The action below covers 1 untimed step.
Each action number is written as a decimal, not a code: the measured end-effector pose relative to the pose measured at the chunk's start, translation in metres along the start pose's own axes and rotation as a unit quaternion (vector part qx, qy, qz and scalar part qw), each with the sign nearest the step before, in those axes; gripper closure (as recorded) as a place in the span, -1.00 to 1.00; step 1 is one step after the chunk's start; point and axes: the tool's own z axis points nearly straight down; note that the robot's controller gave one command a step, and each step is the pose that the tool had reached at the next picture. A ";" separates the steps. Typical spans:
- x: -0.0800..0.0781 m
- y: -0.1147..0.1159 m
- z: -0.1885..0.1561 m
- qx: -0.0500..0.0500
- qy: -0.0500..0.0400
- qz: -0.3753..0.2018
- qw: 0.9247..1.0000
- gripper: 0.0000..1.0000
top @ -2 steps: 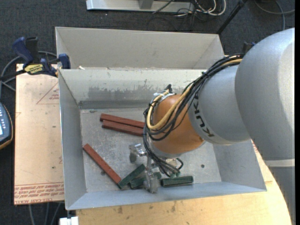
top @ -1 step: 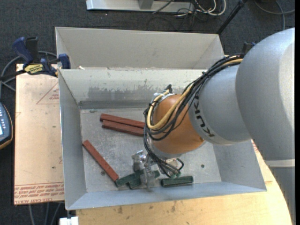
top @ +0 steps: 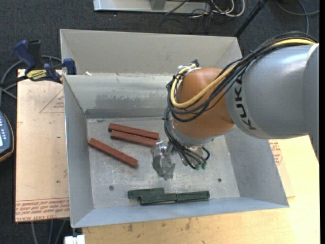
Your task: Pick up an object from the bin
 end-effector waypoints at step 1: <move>0.002 0.000 0.005 0.000 0.004 0.000 1.000 -1.00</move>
Offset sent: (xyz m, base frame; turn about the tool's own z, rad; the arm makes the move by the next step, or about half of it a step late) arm 0.0000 0.0000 0.0000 0.0000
